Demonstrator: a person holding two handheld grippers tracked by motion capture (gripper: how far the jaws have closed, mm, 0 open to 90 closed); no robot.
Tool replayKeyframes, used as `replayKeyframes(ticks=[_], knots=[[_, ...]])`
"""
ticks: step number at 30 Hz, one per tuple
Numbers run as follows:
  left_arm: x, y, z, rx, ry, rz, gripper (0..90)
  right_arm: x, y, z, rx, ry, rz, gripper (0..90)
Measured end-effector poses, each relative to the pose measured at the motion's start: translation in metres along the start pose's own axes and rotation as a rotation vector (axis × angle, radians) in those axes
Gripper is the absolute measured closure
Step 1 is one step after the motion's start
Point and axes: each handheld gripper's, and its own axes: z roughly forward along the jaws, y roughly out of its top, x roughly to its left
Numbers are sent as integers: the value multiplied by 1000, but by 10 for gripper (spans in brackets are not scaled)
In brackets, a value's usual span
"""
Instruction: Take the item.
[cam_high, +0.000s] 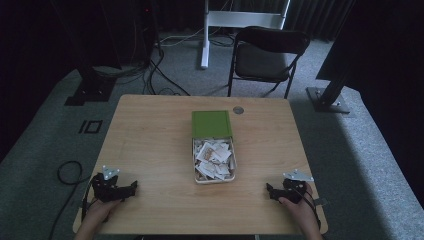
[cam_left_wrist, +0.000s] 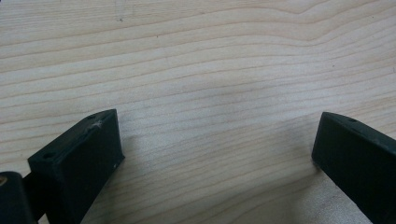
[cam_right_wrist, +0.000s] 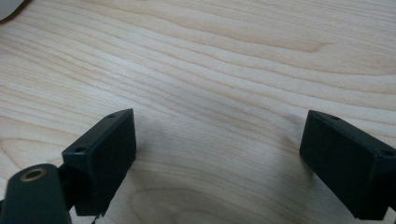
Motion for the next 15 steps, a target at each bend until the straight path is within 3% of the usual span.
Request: replayKeyframes(ticks=[15], knots=[[1,0,0,4,-6,13,23,1,0,-1,0,-9,9,108]])
